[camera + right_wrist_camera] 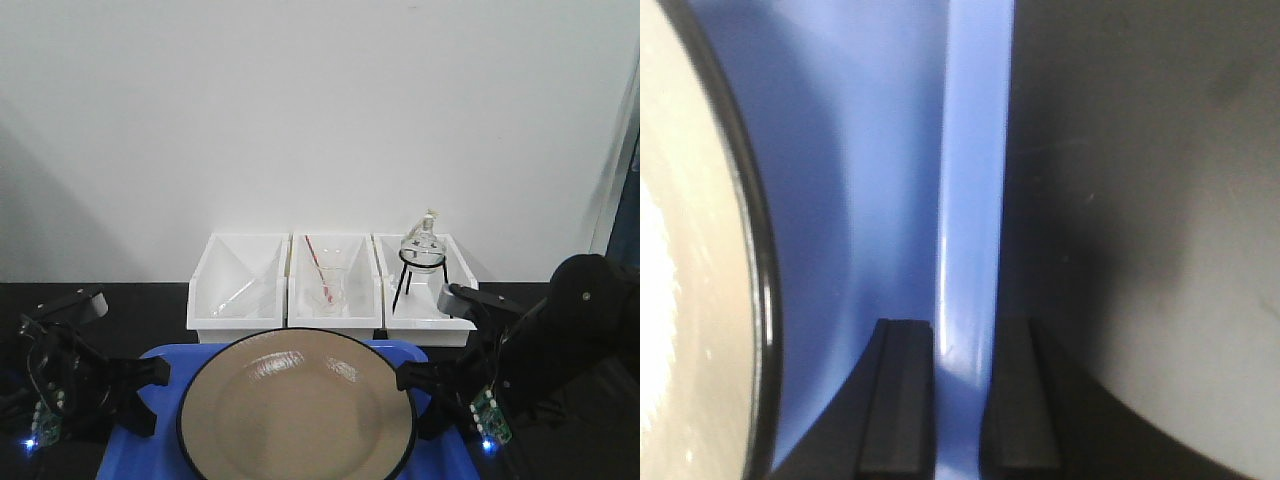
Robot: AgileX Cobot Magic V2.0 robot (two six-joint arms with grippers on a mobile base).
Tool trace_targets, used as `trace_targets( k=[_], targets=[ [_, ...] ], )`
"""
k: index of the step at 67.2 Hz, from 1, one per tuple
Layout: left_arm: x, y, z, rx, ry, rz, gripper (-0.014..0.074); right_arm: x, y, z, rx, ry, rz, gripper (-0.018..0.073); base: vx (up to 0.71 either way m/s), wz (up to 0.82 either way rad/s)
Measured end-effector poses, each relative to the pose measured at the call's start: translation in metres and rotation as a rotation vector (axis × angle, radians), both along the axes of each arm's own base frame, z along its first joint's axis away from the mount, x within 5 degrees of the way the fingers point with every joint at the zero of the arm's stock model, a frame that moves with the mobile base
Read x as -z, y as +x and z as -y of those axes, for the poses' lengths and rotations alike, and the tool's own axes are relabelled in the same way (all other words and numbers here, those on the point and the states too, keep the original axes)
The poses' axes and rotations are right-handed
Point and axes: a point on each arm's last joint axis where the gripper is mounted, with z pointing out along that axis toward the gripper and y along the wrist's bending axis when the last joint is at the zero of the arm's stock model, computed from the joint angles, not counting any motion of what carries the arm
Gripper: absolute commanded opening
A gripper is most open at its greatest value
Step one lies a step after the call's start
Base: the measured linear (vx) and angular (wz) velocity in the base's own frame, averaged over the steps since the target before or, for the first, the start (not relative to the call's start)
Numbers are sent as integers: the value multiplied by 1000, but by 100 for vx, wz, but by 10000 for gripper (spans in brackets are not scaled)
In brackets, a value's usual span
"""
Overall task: Place disk in tray to left cabinet
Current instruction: 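Grip opposite edges of the blue tray with both grippers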
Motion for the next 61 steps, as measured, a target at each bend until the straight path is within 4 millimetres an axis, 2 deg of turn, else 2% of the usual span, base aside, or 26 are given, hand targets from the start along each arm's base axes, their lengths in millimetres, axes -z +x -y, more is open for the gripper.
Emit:
trace_targets(
  k=[12,25,33,47,61],
  targets=[
    [-12,-2,1,4,-10,-33,-1,-22,0,1,20,-7,-25,-5,0,0],
    [-43,3,2,17,-15,19,-1,-36,-1,1,48,-2,-42,-5,0,0],
    [-63,4,3,10,-29,54,-1,-45,-6,2,63,11,-28,-5,0,0],
    [-87,4,3,-17,-53,72,-1,-70,-20,6,80,39,37,-4,0,0],
    [-92,5,4,-40,-67,46,-1,-74,-24,7,79,37,27,-4,0,0]
  ],
)
